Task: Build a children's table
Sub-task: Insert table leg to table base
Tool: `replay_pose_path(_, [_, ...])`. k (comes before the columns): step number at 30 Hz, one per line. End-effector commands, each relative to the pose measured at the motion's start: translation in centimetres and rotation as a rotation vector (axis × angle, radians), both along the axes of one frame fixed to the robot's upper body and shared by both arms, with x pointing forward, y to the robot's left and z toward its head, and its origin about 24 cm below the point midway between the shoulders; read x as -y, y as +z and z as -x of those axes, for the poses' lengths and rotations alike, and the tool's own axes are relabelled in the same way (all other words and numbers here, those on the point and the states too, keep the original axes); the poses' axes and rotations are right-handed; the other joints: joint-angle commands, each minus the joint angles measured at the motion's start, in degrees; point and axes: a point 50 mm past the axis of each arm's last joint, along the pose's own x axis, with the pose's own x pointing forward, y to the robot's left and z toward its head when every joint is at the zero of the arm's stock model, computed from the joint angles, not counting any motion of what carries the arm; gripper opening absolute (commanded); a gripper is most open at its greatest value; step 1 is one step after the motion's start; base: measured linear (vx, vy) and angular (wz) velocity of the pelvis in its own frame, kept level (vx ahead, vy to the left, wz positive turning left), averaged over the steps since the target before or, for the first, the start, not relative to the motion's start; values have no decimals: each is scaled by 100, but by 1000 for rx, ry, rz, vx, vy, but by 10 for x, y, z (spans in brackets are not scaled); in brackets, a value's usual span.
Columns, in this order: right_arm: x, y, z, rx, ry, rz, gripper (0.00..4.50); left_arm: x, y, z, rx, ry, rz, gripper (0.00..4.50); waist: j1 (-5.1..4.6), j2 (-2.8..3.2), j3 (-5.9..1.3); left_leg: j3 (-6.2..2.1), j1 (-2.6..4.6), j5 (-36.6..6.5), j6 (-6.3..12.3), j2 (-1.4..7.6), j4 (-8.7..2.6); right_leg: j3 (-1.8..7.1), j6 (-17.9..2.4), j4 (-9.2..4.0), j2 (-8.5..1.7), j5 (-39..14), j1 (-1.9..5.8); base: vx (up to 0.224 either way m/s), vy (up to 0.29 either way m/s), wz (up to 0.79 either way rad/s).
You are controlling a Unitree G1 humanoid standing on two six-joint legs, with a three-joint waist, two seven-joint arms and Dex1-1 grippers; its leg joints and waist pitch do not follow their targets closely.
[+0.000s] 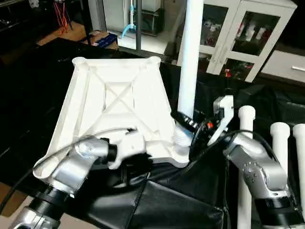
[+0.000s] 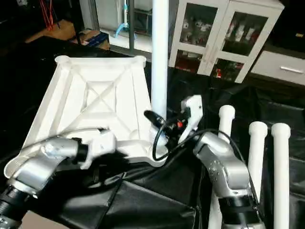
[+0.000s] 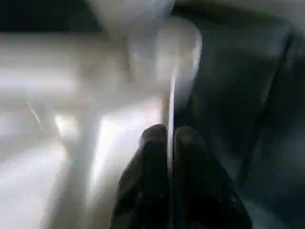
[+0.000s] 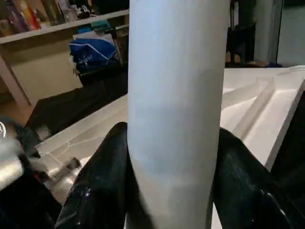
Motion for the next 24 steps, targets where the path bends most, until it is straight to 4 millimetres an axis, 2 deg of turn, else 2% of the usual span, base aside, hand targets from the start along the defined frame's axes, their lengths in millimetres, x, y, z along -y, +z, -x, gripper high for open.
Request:
replay_pose_path(1, [2,13,-2,47,-3,-1,184,-9,34,-10,5,14,123,67,-11,61,-359,-134,-3,7,329,371,-390,311,-1577,-259,-451,-78,292,0,0,0])
replay_pose_path(3, [2,13,-2,48,-1,1,184,-14,42,-12,-17,25,158,96,-16,37,-356,-129,-19,50,361,353,-382,311,-1632,-240,-451,78,314,0,0,0])
replay_pose_path(4, [2,13,-1,49,-1,3,184,-19,48,-14,-30,34,180,98,-18,37,-341,-128,-23,-50,366,341,-383,313,-1632,-264,-455,-56,321,0,0,0])
replay_pose_path(5, [1,13,-1,48,0,8,184,-22,53,-16,-37,41,195,100,-15,48,-341,-134,-24,-75,356,342,-384,315,-1622,-267,-462,-112,329,0,0,0])
replay_pose_path(6, [0,11,-1,49,5,18,184,-27,59,-19,-46,45,216,100,-24,85,-334,-142,-24,-103,322,345,-390,311,-1596,-278,-455,-192,329,0,0,0])
replay_pose_path(7, [0,11,0,51,7,28,184,-29,63,-21,-43,49,235,124,-32,72,-335,-138,-11,-116,292,347,-390,310,-1593,-275,-446,-208,325,0,0,0])
replay_pose_path(8, [-1,9,0,55,5,52,184,-31,74,-34,9,132,275,124,-24,115,-336,-143,-10,-106,263,349,-390,310,-1599,-271,-451,-185,330,0,0,0])
replay_pose_path(9, [-2,8,0,61,2,75,184,-33,80,-46,55,225,292,124,-33,107,-330,-128,-7,-141,258,339,-384,307,-1591,-291,-428,-201,313,0,0,0])
replay_pose_path(10, [-4,6,0,69,-2,108,184,-34,87,-62,115,360,314,124,-2,107,-358,-115,61,-213,255,329,-349,293,-1620,-311,-414,-71,290,0,0,0])
replay_pose_path(11, [-4,5,-1,72,-3,120,184,-34,90,-69,137,415,320,124,6,92,-360,-124,40,-211,279,335,-350,302,-1638,-302,-438,-29,320,0,0,0])
replay_pose_path(12, [-6,4,-1,73,-4,136,184,-36,93,-83,159,555,305,135,-1,84,-356,-147,-26,-163,283,339,-358,312,-1628,-292,-460,-19,377,0,0,0])
replay_pose_path(14, [-10,2,-1,80,11,164,184,-36,99,-103,170,766,282,141,-2,86,-350,-159,-33,-226,259,346,-353,301,-1527,-309,-454,-182,377,0,0,0])
replay_pose_path(15, [-10,2,-1,80,11,164,184,-36,99,-103,170,766,282,141,-1,78,-357,-175,-44,-204,239,343,-347,297,-1480,-306,-460,-221,393,0,0,0])
replay_pose_path(16, [-14,2,0,84,27,171,184,-29,107,-112,179,845,282,141,2,77,-357,-177,-56,-131,260,349,-344,303,-1476,-304,-469,-160,395,0,0,0])
replay_pose_path(17, [-17,2,1,86,35,172,184,-15,119,-115,199,824,305,141,13,94,-375,-182,-50,-59,281,350,-332,301,-1497,-295,-476,-50,403,0,0,0])
replay_pose_path(18, [-17,2,1,86,36,172,184,-13,120,-115,201,820,307,141,23,89,-385,-179,-36,18,312,358,-326,304,-1543,-280,-483,82,394,0,0,0])
replay_pose_path(19, [-16,2,0,88,27,186,184,1,137,-111,241,738,362,141,19,103,-388,-186,-69,207,390,360,-320,302,-1645,-250,-482,408,407,0,0,0])
replay_pose_path(20, [-16,2,0,89,25,189,184,4,140,-110,244,718,378,141,33,125,-399,-193,-74,299,421,364,-313,297,-1691,-222,-488,555,414,0,0,0])
replay_pose_path(21, [-13,1,0,91,14,202,184,18,157,-100,241,604,465,141,34,120,-423,-188,-73,446,496,370,-288,295,-1795,-190,-496,853,419,0,0,0])
replay_pose_path(22, [-11,0,0,91,2,212,184,34,175,-80,242,401,562,141,70,160,-454,-197,-78,755,555,380,-261,296,-1945,-120,-519,1267,414,0,0,0])
replay_pose_path(23, [-9,0,0,91,-5,218,184,45,185,-60,240,218,629,141,88,137,-464,-194,-96,993,630,393,-243,285,-2088,-77,-515,1611,411,0,0,0])
replay_pose_path(24, [-8,-1,0,91,-8,222,184,50,190,-47,241,101,664,141,84,129,-449,-172,-116,1004,695,375,-234,280,-2131,-76,-487,1696,386,0,0,0])
